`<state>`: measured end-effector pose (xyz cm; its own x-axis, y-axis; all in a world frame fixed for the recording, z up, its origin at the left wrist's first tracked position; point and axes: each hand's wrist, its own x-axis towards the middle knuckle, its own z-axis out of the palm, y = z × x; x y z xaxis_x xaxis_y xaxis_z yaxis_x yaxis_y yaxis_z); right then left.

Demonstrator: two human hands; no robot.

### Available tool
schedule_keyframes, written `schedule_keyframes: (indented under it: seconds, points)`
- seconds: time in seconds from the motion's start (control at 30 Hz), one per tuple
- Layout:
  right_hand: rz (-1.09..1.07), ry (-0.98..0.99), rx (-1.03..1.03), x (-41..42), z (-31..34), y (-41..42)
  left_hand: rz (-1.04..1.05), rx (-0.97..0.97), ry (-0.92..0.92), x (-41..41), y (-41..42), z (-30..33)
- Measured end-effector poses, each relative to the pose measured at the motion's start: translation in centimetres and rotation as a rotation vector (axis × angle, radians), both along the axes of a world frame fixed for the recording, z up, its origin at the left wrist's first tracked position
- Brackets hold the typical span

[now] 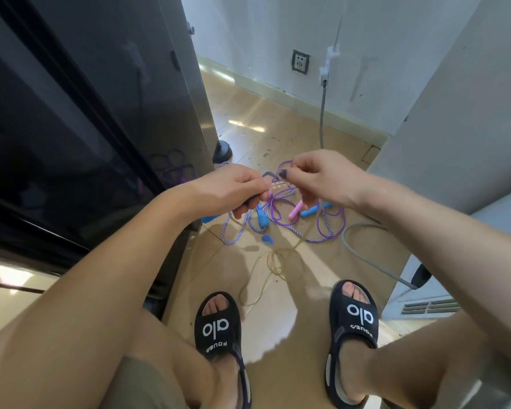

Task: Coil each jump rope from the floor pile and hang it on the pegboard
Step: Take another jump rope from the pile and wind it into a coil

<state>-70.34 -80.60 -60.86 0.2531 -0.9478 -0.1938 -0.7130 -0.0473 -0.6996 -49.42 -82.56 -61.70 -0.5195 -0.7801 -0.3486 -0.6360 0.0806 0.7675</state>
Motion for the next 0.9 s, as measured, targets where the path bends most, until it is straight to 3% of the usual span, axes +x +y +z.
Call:
schedule_keyframes:
  seconds: [0.1,0.23,0.27,0.3,0.37,0.43,0.5,0.6,0.77,0.9]
  points:
    - [-0.107,0.130,-0.063,-2.6,-1.0,-1.7,0.003,-0.029,-0.039,0.1,-0.1,0.0]
    - [-0.310,0.540,0.001,-6.5,-2.2,-2.7,0.046,-0.027,-0.010,0.8,0.0,0.0]
    - [-0.294,0.560,0.015,-6.4,-2.5,-2.4,0.042,-0.027,-0.003,0.8,0.1,0.0]
    - [-0.240,0.496,-0.004,-5.8,-2.6,-2.1,0.033,-0.026,0.006,0.6,0.1,0.1]
    - [-0.122,0.176,-0.002,-3.0,-2.2,-1.1,0.023,-0.018,0.045,0.2,0.2,0.4]
    - [-0.058,-0.104,0.123,0.4,-1.4,-0.1,0.021,-0.015,0.073,-0.3,0.3,0.6]
    - [-0.026,-0.203,0.204,2.1,-0.9,0.5,0.012,-0.001,0.092,-0.4,0.4,0.7]
    - [0.000,-0.212,0.113,1.8,-0.6,0.8,0.024,0.032,0.113,0.0,0.3,0.5]
    - [-0.029,0.013,-0.118,0.0,-0.2,-0.2,0.044,0.007,0.071,0.8,-0.2,0.2]
    - [-0.079,0.112,-0.134,-2.4,-0.5,-1.3,0.043,0.036,0.097,-0.2,0.0,0.3]
